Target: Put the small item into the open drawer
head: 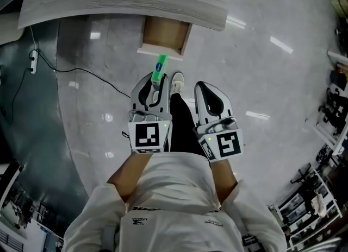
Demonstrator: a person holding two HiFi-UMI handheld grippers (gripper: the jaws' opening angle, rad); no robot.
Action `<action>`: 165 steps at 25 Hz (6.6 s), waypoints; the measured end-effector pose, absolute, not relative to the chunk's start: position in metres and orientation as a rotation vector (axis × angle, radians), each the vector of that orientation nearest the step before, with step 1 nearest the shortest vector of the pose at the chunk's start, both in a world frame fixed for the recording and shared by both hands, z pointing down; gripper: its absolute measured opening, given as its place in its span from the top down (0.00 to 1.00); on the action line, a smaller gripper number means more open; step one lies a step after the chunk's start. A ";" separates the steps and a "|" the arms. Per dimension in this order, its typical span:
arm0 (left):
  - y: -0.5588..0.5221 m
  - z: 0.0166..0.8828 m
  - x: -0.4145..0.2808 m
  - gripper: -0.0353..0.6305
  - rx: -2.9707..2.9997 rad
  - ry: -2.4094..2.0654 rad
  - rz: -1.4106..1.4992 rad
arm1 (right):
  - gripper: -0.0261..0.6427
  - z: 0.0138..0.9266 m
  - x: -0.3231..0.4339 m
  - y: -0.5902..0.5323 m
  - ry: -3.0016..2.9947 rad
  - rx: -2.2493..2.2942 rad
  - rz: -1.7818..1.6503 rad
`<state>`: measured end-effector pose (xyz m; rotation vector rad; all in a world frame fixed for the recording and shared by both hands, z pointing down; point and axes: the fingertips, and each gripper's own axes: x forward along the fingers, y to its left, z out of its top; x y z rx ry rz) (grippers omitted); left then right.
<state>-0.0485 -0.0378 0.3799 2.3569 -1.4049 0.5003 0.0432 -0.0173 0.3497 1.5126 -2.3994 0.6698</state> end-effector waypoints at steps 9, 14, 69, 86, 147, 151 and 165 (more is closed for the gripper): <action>-0.057 0.446 -0.042 0.80 2.282 -1.406 0.603 | 0.91 0.392 0.039 -0.011 -2.391 1.443 0.736; -0.075 0.483 -0.042 0.80 2.235 -1.418 0.662 | 0.91 0.408 0.044 -0.013 -2.388 1.439 0.749; -0.134 0.622 -0.032 0.79 2.067 -1.369 0.843 | 0.91 0.447 0.059 -0.009 -2.332 1.391 0.856; -0.136 0.623 -0.030 0.75 2.067 -1.371 0.842 | 0.91 0.446 0.059 -0.006 -2.329 1.396 0.849; -0.050 0.280 -0.067 0.92 2.390 -1.469 0.488 | 0.91 0.239 0.015 0.007 -2.512 1.527 0.531; -0.040 0.244 -0.071 0.92 2.416 -1.484 0.430 | 0.91 0.212 0.014 0.011 -2.536 1.536 0.475; -0.006 0.179 -0.069 0.92 2.519 -1.483 0.318 | 0.91 0.151 0.040 0.019 -2.515 1.659 0.334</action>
